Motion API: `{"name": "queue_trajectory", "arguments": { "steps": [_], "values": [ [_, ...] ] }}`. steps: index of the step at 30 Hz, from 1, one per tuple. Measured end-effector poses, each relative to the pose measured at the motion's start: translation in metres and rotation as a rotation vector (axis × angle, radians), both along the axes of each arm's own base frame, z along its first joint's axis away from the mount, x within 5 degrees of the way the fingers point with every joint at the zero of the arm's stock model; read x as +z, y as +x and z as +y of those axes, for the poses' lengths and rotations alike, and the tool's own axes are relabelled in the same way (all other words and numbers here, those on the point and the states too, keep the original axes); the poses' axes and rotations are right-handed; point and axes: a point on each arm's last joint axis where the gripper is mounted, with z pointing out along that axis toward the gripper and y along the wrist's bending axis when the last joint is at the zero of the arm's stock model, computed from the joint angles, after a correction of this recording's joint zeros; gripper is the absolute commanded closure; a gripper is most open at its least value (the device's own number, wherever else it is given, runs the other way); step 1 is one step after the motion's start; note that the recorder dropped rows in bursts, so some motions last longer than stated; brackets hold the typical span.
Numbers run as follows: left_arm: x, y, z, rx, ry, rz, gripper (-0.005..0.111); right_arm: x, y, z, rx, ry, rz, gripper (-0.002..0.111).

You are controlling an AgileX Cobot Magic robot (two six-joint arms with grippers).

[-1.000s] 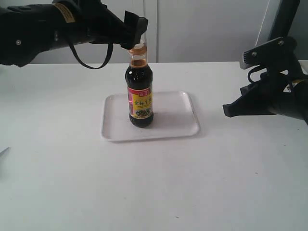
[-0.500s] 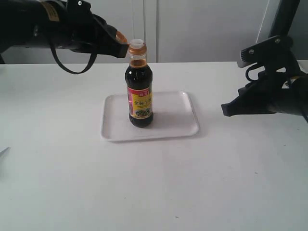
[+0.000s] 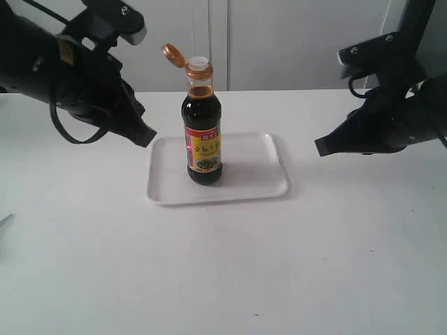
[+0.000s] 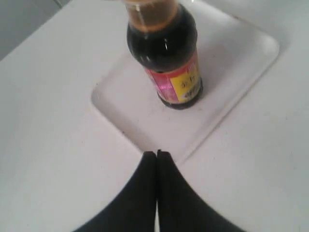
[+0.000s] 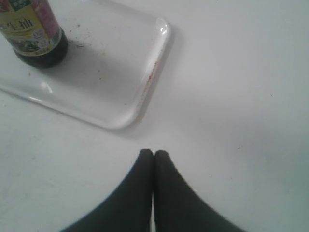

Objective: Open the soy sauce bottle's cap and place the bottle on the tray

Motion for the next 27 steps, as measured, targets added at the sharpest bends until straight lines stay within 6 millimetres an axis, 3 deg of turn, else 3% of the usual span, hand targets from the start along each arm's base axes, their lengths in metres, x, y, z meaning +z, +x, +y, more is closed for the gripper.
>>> {"name": "queue_trajectory", "arguments": {
  "steps": [8, 15, 22, 27],
  "values": [
    [-0.007, -0.007, 0.004, -0.078, 0.116, 0.066, 0.107, 0.009, -0.005, -0.002, 0.016, -0.056, 0.126, 0.108],
    [-0.007, -0.019, 0.009, -0.128, 0.098, 0.088, 0.107, 0.006, -0.01, -0.021, -0.044, -0.192, 0.233, 0.108],
    [-0.004, -0.038, 0.051, -0.059, 0.034, 0.087, 0.107, 0.005, -0.009, -0.055, -0.17, -0.201, 0.286, 0.108],
    [0.003, -0.066, 0.075, 0.0, -0.061, -0.048, 0.107, 0.027, -0.022, -0.073, -0.283, -0.14, 0.178, 0.108]
  ]
}}
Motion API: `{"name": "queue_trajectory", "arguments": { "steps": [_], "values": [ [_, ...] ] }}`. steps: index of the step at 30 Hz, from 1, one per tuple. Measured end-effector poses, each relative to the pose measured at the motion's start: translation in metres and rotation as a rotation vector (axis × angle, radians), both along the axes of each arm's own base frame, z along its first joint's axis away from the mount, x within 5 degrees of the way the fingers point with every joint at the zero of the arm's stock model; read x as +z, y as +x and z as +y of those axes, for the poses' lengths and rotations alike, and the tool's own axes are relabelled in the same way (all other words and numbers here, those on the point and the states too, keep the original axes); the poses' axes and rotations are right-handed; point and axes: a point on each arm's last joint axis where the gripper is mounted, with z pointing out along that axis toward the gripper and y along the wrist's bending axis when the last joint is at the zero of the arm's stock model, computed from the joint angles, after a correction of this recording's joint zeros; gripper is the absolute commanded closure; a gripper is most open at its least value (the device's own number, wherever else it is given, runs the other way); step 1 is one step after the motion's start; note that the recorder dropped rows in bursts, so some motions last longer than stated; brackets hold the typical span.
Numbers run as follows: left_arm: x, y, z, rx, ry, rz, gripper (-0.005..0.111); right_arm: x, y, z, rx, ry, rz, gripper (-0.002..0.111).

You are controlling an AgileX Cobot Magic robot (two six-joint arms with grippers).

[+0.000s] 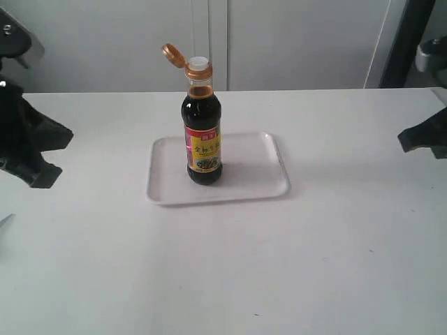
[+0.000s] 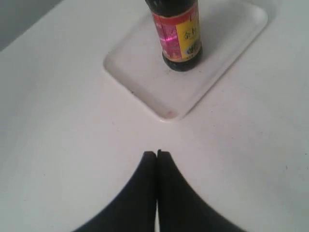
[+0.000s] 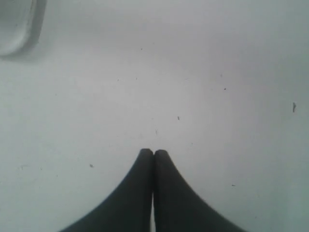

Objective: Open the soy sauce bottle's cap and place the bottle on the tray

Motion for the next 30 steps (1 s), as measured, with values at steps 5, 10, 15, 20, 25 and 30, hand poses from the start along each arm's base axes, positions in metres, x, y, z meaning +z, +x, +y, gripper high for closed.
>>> {"name": "queue_trajectory", "arguments": {
  "steps": [5, 10, 15, 20, 25, 30],
  "values": [
    [0.006, -0.029, 0.014, 0.023, -0.086, -0.146, 0.107, 0.011, -0.022, -0.003, -0.043, 0.047, -0.219, 0.108],
    [0.002, -0.057, 0.029, 0.039, -0.139, -0.259, 0.107, 0.01, -0.04, -0.003, -0.055, 0.073, -0.358, 0.108],
    [-0.004, -0.076, 0.038, 0.047, -0.168, -0.306, 0.107, 0.008, -0.054, -0.003, -0.074, 0.1, -0.422, 0.108],
    [-0.009, -0.095, 0.047, 0.062, -0.219, -0.353, 0.107, 0.015, -0.074, -0.003, -0.079, 0.115, -0.499, 0.108],
    [-0.011, -0.112, 0.055, 0.072, -0.271, -0.423, 0.107, 0.025, -0.098, -0.004, -0.074, 0.122, -0.601, 0.108],
    [-0.018, -0.123, 0.06, 0.074, -0.293, -0.453, 0.107, 0.027, -0.124, -0.004, -0.07, 0.136, -0.703, 0.108]
  ]
}}
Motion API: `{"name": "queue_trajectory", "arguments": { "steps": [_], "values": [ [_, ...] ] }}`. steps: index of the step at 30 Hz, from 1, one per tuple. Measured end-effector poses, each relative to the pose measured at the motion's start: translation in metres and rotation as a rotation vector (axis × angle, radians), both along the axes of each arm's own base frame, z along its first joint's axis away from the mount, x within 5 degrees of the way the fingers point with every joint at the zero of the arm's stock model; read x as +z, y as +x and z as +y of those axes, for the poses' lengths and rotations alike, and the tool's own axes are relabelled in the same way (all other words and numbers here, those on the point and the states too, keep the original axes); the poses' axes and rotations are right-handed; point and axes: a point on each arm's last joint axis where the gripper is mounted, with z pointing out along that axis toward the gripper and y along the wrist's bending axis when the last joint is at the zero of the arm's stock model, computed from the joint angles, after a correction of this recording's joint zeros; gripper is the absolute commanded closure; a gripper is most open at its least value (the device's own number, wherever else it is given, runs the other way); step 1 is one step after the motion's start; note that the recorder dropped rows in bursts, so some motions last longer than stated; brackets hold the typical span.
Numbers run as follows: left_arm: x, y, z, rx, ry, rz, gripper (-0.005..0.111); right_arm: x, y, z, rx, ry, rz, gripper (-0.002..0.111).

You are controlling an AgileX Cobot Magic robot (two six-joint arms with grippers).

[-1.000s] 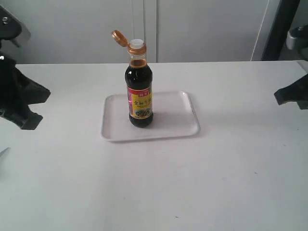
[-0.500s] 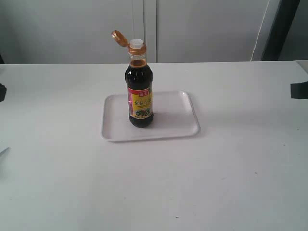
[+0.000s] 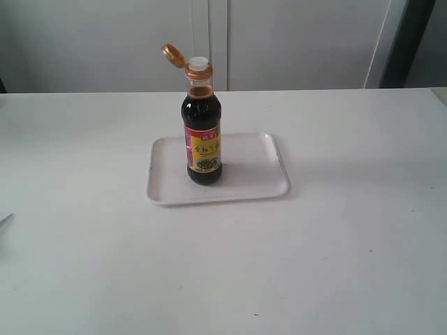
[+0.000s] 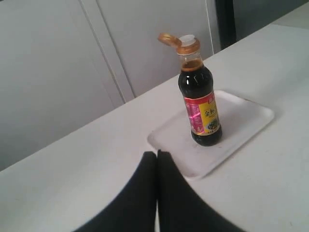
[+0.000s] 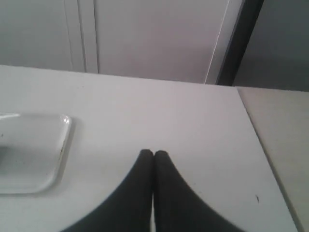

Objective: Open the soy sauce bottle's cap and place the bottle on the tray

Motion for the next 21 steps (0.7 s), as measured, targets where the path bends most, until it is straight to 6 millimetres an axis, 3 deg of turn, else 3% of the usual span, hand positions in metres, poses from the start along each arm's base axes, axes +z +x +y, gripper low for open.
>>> {"name": "queue_trajectory", "arguments": {
  "steps": [12, 21],
  "values": [
    [0.003, -0.022, 0.009, -0.007, -0.052, -0.054, 0.107, 0.003, -0.057, -0.001, 0.003, 0.017, -0.288, 0.108],
    [0.001, -0.024, 0.01, -0.009, -0.052, -0.05, 0.107, -0.001, -0.063, -0.001, 0.003, 0.019, -0.294, 0.108]
  ]
}}
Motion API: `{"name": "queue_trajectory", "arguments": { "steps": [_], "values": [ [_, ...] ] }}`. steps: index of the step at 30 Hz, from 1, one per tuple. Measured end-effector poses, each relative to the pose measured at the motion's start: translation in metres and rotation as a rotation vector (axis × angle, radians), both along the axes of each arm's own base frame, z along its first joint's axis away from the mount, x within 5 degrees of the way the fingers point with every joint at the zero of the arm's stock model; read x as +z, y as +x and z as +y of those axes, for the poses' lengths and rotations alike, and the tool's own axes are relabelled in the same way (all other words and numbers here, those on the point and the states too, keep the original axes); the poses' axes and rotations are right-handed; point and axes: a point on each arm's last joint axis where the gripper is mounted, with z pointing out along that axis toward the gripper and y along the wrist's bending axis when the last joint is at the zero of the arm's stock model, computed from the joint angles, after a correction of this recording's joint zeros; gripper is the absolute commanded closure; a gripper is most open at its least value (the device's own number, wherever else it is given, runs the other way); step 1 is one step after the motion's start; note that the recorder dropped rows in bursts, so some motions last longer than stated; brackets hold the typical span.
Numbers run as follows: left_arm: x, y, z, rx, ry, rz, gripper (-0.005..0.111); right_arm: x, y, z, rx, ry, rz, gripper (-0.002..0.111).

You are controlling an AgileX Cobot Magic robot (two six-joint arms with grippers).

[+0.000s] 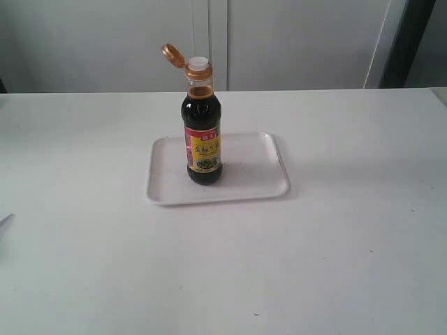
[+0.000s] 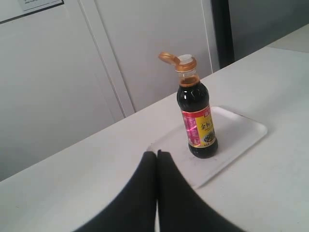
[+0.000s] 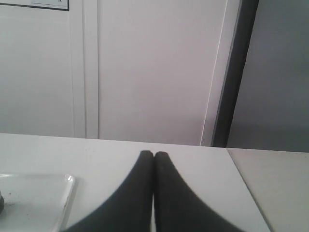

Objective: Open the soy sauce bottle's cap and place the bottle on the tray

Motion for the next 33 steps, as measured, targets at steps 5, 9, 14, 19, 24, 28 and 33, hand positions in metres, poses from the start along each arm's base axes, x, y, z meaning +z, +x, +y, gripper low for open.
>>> {"name": "queue_trajectory", "arguments": {
  "steps": [5, 9, 14, 19, 24, 28, 33],
  "values": [
    [0.0, 0.0, 0.0, 0.0, 0.0, 0.0, 0.107, 0.0, 0.0, 0.0, 0.0, 0.0, 0.004, 0.108],
    [0.0, 0.0, 0.0, 0.0, 0.0, 0.0, 0.107, 0.0, 0.0, 0.0, 0.0, 0.0, 0.004, 0.108],
    [0.0, 0.0, 0.0, 0.0, 0.0, 0.0, 0.107, 0.0, 0.0, 0.0, 0.0, 0.0, 0.004, 0.108],
    [0.0, 0.0, 0.0, 0.0, 0.0, 0.0, 0.107, 0.0, 0.0, 0.0, 0.0, 0.0, 0.005, 0.108],
    [-0.002, 0.001, 0.0, 0.007, -0.026, 0.021, 0.107, -0.001, 0.0, 0.0, 0.0, 0.0, 0.006, 0.108],
    [-0.016, 0.006, 0.002, 0.061, -0.058, 0.06, 0.107, -0.001, 0.0, 0.0, 0.0, 0.0, 0.006, 0.108],
    [-0.043, 0.015, 0.006, 0.179, -0.107, 0.129, 0.107, -0.001, 0.0, 0.0, 0.0, 0.0, 0.006, 0.108]
  ]
}}
